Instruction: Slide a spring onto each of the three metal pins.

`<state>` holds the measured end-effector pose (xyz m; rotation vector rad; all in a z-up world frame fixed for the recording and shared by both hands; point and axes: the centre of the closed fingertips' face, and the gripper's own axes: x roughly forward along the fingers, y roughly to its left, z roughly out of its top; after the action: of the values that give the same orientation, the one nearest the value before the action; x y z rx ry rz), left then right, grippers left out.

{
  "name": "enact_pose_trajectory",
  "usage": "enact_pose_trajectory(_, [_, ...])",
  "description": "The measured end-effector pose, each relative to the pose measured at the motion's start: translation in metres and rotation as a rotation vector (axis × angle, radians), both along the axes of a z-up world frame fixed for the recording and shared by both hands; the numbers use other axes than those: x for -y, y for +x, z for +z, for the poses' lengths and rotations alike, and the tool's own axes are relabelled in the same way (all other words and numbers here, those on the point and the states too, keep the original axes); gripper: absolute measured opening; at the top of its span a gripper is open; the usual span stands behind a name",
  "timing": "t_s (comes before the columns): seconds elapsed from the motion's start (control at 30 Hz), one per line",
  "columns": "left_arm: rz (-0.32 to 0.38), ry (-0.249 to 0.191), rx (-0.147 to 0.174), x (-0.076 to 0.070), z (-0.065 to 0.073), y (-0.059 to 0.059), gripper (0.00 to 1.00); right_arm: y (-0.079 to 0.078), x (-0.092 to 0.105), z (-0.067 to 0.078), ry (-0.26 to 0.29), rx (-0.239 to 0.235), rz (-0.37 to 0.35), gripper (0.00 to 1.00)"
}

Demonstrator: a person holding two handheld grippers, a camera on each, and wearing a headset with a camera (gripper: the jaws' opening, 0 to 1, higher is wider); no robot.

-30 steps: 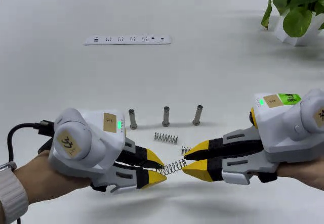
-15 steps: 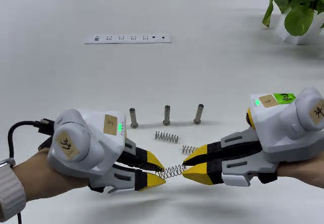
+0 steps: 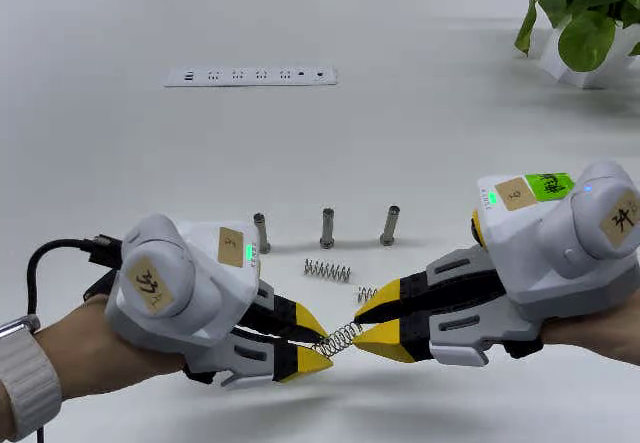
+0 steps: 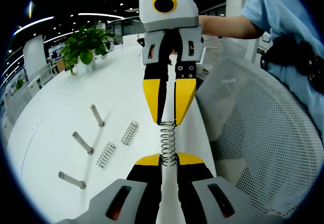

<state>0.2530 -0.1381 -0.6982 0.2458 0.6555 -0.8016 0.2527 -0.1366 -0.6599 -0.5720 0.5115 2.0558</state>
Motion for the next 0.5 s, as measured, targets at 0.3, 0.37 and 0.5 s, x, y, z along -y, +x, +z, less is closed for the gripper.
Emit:
enact_pose_trajectory(0.3, [-0.001, -0.001, -0.004, 0.0, -0.0027, -0.0001, 0.09, 0.0007, 0.0009, -0.0015, -0.009, 0.034, 0.026, 0.12])
enact_pose_trajectory(0.37, [0.0, -0.006, 0.002, 0.002, -0.0005, 0.0007, 0.09, -0.0019, 0.0024, -0.0011, -0.018, 0.038, 0.047, 0.21])
enact_pose_trajectory(0.5, [-0.011, -0.004, 0.01, 0.0046, 0.0026, 0.0026, 0.09, -0.0031, 0.0023, -0.0034, -0.044, 0.093, 0.103, 0.21])
